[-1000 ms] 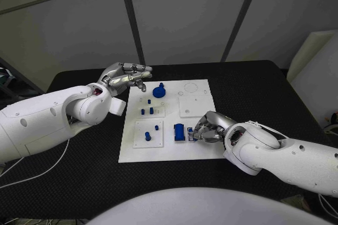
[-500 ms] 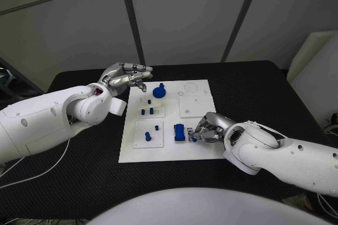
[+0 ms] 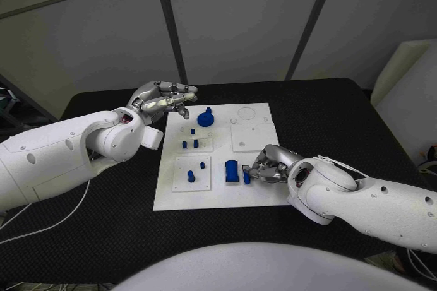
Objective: Assemble the parts on the task board
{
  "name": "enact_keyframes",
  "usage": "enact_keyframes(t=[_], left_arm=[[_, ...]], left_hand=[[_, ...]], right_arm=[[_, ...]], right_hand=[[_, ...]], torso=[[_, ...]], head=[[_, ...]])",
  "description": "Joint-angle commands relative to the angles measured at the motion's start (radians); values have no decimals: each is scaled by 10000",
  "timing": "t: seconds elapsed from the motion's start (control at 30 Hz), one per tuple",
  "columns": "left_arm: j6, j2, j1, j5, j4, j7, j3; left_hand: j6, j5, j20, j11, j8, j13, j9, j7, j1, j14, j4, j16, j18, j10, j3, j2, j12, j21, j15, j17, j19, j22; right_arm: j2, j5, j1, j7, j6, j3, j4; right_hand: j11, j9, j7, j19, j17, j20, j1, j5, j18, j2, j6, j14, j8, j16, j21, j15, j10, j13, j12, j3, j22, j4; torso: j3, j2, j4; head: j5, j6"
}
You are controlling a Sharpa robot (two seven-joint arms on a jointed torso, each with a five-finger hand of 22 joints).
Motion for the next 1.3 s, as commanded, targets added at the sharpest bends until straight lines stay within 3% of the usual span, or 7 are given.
enact_keyframes(t=[0.03, 0.3, 0.53, 0.67, 0.87, 0.97, 1.3], left_arm=[[123, 16, 14, -19, 3, 24, 6], [126, 30, 13, -19, -16, 24, 6], [142, 53, 12, -19, -47, 24, 6], [150, 60, 11, -19, -60, 17, 6], [147, 65, 11, -19, -72, 15, 6], [145, 69, 10, -19, -74, 20, 6], [134, 53, 5, -19, -74, 35, 5]], left_hand=[[30, 0, -1, 13, 34, 16, -15, 9, 85, -95, -71, 36, -186, -70, 6, 27, 42, -44, -5, -17, -55, 10], [30, 0, 0, 16, 35, 15, -17, 12, 80, -99, -70, 37, -188, -74, 9, 36, 43, -42, -2, -20, -60, 16], [30, 0, 0, 16, 35, 15, -17, 12, 80, -99, -70, 37, -188, -74, 9, 36, 43, -42, -2, -20, -60, 16], [30, 0, 0, 16, 35, 15, -17, 12, 80, -99, -70, 37, -188, -74, 9, 36, 43, -42, -2, -20, -60, 16], [30, 0, 0, 16, 35, 15, -17, 12, 80, -99, -70, 37, -188, -74, 9, 36, 43, -42, -2, -20, -60, 16], [30, 0, 0, 16, 35, 15, -17, 12, 80, -99, -70, 37, -188, -74, 9, 36, 43, -42, -2, -20, -60, 16], [30, 0, 0, 16, 35, 15, -17, 12, 80, -99, -70, 37, -188, -74, 9, 36, 43, -42, -2, -20, -60, 16]], right_arm=[[30, -146, 13, -14, -67, 3, -14], [15, -534, 11, 189, -754, 4, 22], [-181, -423, 10, 1265, -1523, 1, 185], [-402, -180, 9, 1839, -1222, -3, 305], [-774, 4, 9, 2071, -63, -9, 479], [-888, -24, 7, 2046, 373, -13, 505], [-965, -164, 0, 2043, 550, -18, 585]], right_hand=[[-50, 17, -26, 33, 2371, -24, -10, 67, -97, 72, -41, 1019, 51, 67, 67, -70, 173, 1126, 59, 5, 12, 54], [-72, 134, -48, 50, 2402, -49, 177, 42, -102, -97, -129, 1026, 161, 84, 83, -94, 173, 1141, 61, -64, 43, -138], [-60, 252, -31, 58, 2432, -51, 29, -587, -109, -190, -209, 1032, 279, 99, 92, -86, 155, 1124, 11, -301, 71, -49], [-45, 312, -17, 47, 2428, -44, -20, -994, -106, -285, -269, 1031, 334, 96, 76, -76, 130, 1096, -46, -512, 61, -26], [-2, 393, 29, -28, 2343, -14, 187, -1978, -84, -492, -407, 1011, 393, 51, -32, -43, 37, 992, -238, -925, -53, -226], [-3, 431, 26, -35, 2336, -5, 374, -2346, -80, -537, -418, 1010, 439, 46, -46, -39, 40, 1006, -229, -1086, -57, -368], [-19, 461, 6, -14, 2367, -8, 598, -2484, -87, -505, -404, 1017, 484, 62, -24, -47, 73, 1061, -153, -1165, -15, -516]], torso=[[5, -2, 7], [22, -14, -15], [20, -18, -13], [9, -21, -10], [-5, -17, -32], [15, -8, -27], [11, -12, -3]], head=[[-11, -13], [49, -10], [52, 8], [61, 14], [31, 6], [12, 2], [-14, -18]])
